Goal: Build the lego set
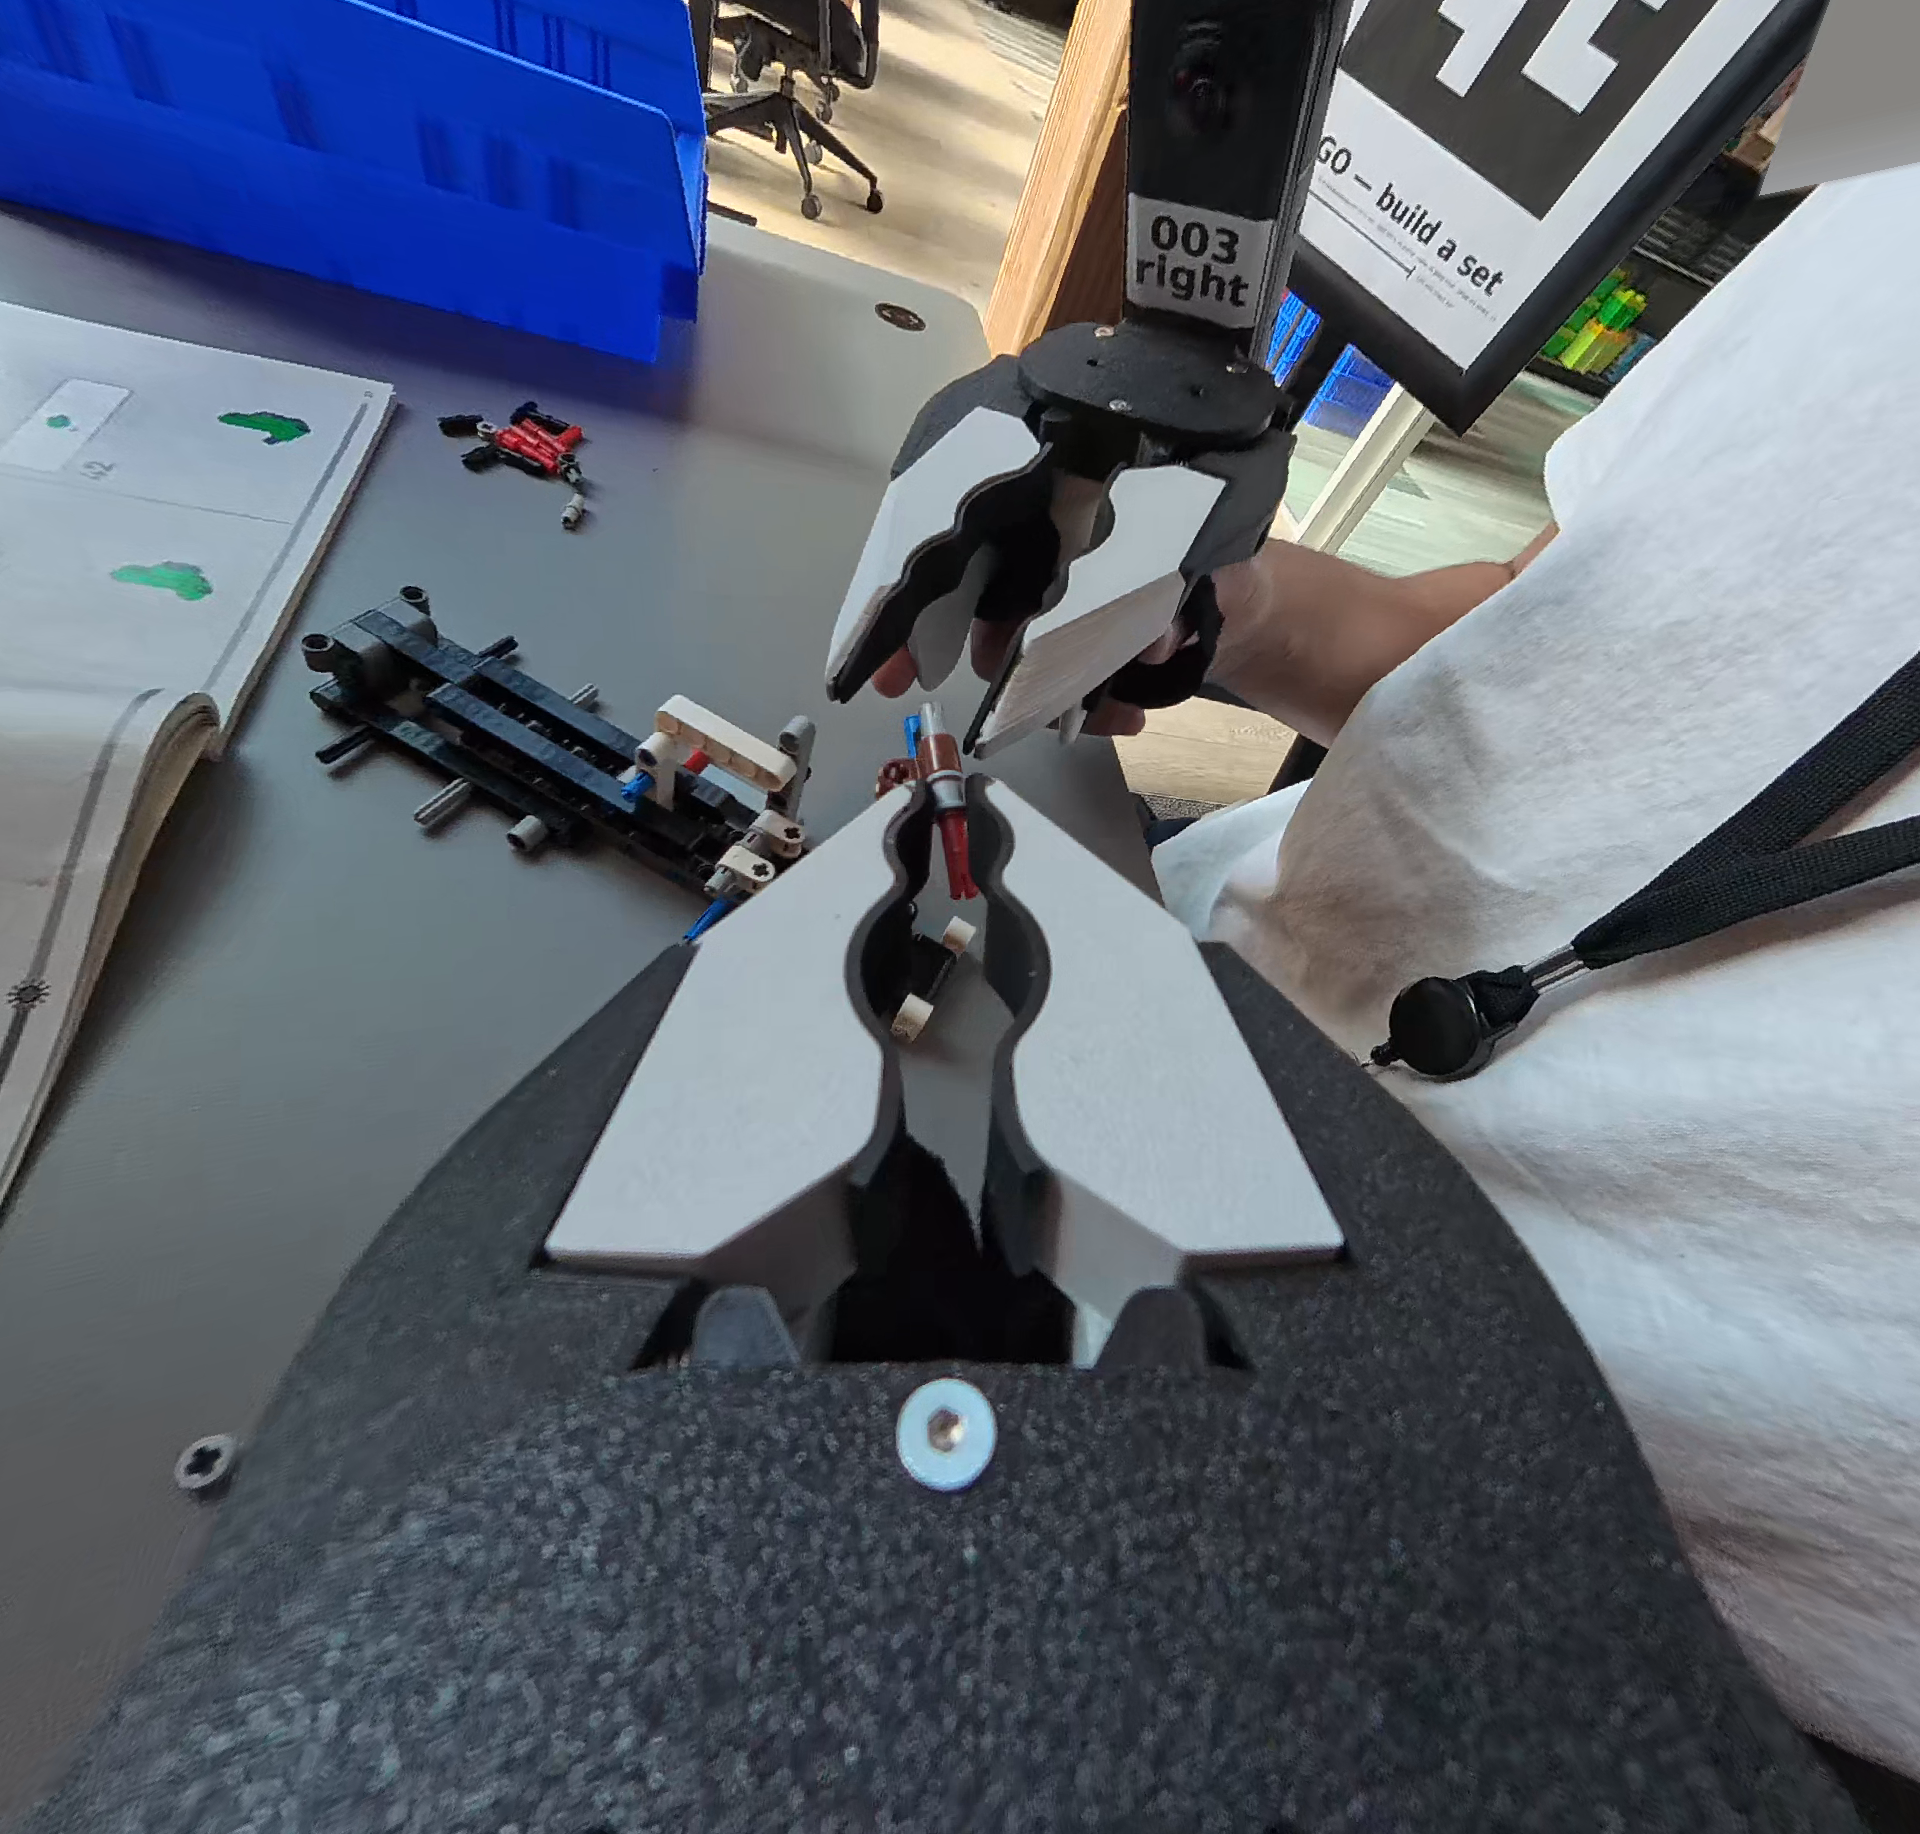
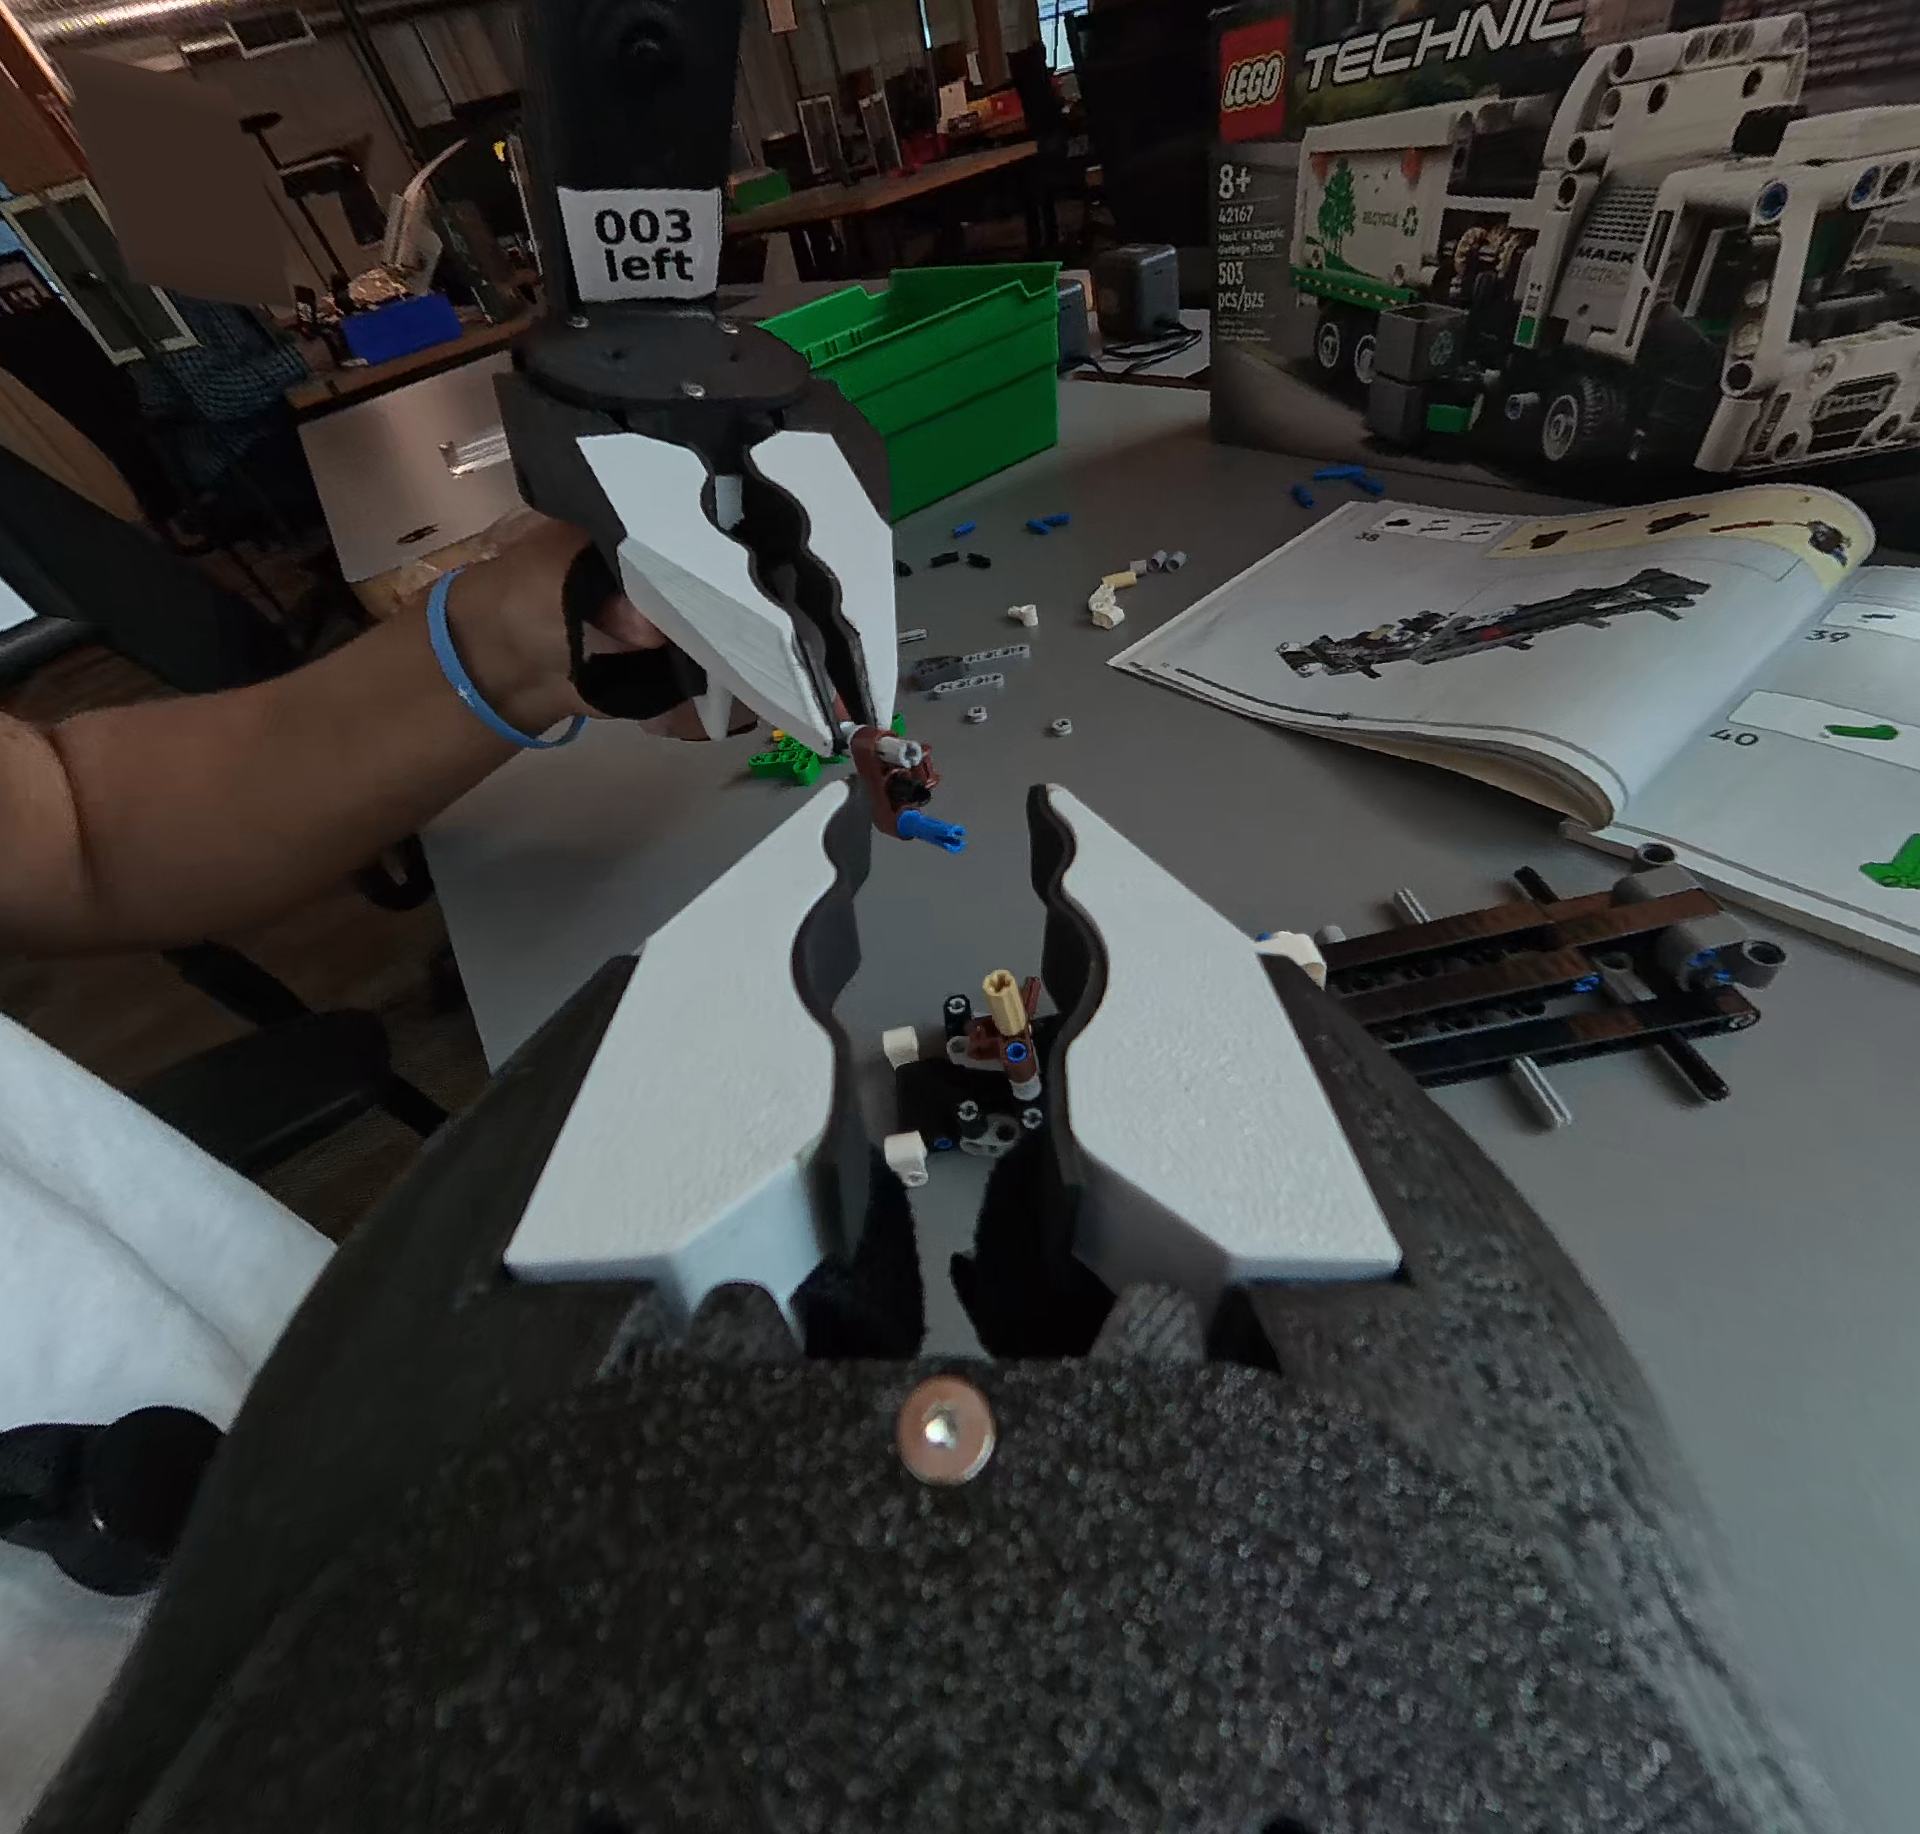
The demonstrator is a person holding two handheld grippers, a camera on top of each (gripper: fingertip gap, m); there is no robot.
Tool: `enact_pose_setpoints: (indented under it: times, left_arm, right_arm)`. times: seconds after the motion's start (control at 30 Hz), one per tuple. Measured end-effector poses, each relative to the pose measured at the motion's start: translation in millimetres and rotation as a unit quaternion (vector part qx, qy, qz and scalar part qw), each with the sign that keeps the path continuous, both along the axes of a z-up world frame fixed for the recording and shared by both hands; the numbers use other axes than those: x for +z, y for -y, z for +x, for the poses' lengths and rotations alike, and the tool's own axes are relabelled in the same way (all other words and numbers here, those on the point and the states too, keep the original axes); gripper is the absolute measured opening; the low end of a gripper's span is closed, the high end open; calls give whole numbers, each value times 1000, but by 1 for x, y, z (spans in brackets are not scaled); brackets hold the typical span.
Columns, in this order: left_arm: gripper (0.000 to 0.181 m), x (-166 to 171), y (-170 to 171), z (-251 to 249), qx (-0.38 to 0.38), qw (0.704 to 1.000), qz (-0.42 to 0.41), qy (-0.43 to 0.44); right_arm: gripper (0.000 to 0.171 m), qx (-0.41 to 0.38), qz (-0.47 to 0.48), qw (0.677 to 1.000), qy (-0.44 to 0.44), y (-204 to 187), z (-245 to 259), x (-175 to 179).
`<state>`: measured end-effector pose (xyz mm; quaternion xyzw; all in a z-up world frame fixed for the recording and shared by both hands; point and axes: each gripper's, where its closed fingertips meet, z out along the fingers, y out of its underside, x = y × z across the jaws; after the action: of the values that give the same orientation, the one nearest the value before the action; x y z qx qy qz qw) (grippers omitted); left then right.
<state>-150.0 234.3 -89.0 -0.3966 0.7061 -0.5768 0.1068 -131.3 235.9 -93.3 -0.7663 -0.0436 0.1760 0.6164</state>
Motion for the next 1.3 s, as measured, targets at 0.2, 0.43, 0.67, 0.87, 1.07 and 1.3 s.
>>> enact_pose_setpoints:
  times: [0.2, 0.43, 0.67, 0.87, 1.07, 1.3]
  left_arm:
    - [4, 0, 1, 3, 29, 999, -24, -9]
    - [6, 6, 4, 4, 53, 997, -50, -3]
    - [33, 14, 0, -8, 30, 999, -13, 30]
    - [32, 9, 19, -12, -1, 999, 21, 43]
    - [32, 12, 23, -15, -2, 998, 10, 67]
    - [41, 35, 34, -28, -57, 991, -32, 113]
  right_arm:
    - [27, -10, -14, 996, 90, -5, -8, -13]
    - [22, -25, -18, 997, 75, -7, -7, -13]
    - [21, 51, 14, 995, -90, 5, -12, 8]
    - [21, 100, 35, 975, -196, 13, -17, 23]
    - [21, 128, 15, 968, -214, 16, -26, 16]
    - [21, 272, 2, 898, -345, 32, -52, 34]
